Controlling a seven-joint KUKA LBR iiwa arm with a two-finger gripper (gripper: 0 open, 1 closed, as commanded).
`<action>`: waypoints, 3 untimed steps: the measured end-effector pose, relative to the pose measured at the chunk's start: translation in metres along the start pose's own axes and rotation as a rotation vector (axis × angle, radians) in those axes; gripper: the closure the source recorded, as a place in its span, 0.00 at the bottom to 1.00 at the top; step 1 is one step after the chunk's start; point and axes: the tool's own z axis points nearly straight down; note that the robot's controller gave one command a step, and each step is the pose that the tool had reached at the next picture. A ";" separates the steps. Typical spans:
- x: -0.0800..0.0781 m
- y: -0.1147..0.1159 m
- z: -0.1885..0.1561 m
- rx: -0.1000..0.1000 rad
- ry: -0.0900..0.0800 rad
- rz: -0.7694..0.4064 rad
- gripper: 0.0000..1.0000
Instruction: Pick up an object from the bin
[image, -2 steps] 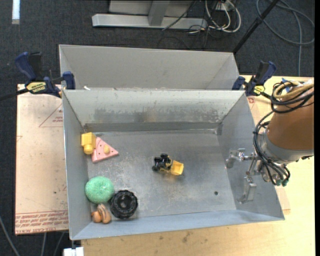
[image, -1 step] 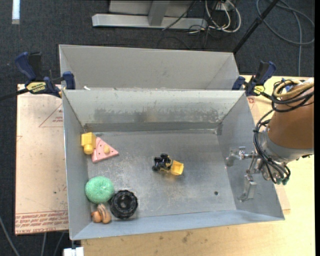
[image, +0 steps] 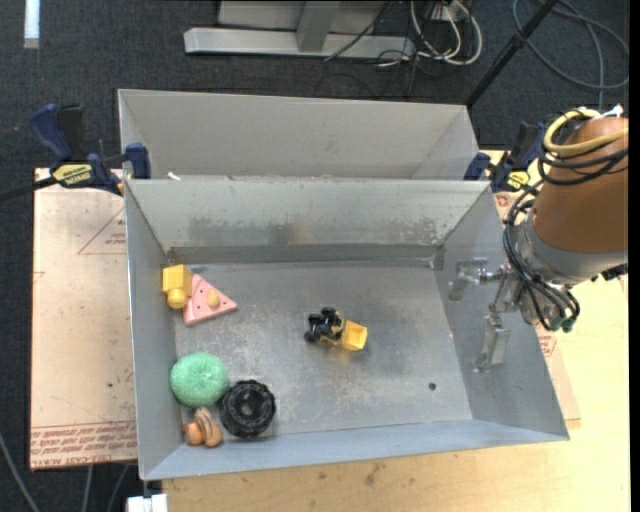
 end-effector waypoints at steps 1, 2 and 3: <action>-0.011 0.035 -0.006 0.003 -0.020 -0.097 0.00; 0.004 0.049 0.048 0.000 -0.007 -0.101 0.00; -0.010 0.090 0.069 0.000 -0.003 -0.035 0.00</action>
Offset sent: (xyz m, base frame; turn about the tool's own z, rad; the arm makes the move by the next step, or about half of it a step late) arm -0.0151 0.0581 -0.0770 -0.0382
